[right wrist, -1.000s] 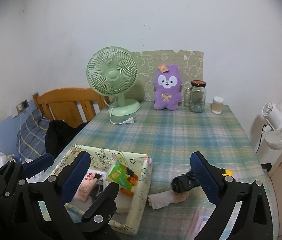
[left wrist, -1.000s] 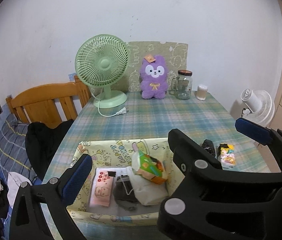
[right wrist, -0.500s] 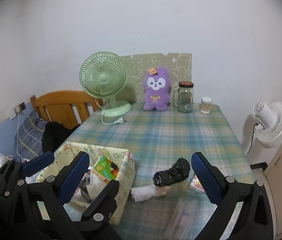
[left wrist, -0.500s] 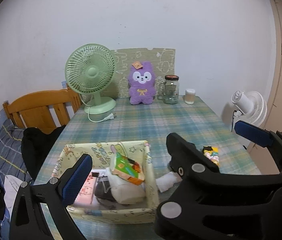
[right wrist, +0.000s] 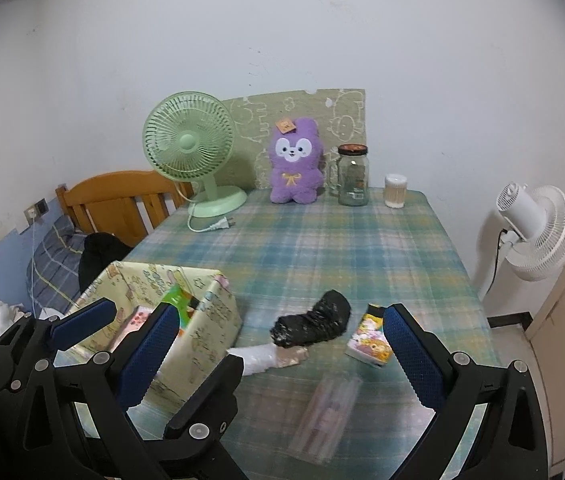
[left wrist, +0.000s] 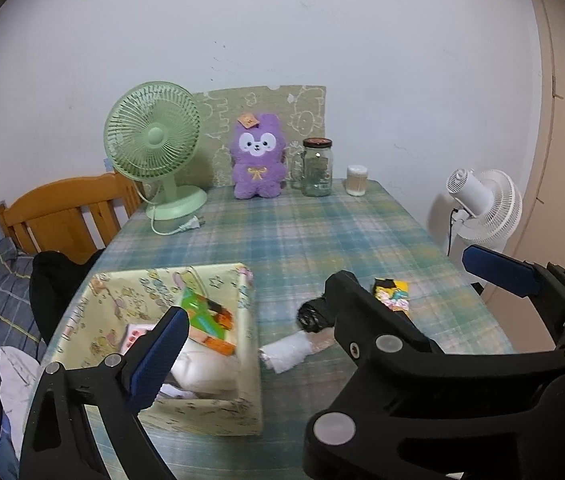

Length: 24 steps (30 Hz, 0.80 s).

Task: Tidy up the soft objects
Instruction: 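Move both open tools over the black bundle and yellow cartoon packet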

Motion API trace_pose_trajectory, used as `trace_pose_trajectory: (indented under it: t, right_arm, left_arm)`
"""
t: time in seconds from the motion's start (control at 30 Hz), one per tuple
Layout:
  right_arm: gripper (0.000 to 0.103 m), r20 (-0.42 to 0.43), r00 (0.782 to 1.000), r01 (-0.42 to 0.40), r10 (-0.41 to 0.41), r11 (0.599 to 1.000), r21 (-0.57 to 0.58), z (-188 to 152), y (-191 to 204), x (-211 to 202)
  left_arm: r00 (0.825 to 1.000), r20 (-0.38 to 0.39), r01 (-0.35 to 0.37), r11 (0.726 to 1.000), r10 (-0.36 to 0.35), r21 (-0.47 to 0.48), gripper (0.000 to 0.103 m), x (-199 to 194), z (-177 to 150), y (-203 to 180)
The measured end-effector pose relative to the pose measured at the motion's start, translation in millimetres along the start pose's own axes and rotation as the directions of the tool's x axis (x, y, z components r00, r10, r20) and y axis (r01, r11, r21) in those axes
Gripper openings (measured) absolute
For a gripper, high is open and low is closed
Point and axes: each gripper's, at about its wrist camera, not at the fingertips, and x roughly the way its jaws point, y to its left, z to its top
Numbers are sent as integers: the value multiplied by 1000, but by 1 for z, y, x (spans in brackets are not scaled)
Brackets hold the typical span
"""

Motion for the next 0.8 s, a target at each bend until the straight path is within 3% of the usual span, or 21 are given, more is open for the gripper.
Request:
trace_pose_trajectory:
  t: [0.5, 0.8]
  right_arm:
    - [102, 23, 997, 71, -71, 997, 8, -24, -39, 3]
    - [102, -31, 996, 81, -80, 996, 32, -43, -60, 19]
  left_arm:
    - [997, -52, 56, 998, -55, 20, 96, 25, -17, -39]
    - [993, -101, 70, 997, -68, 18, 94, 48, -33, -54]
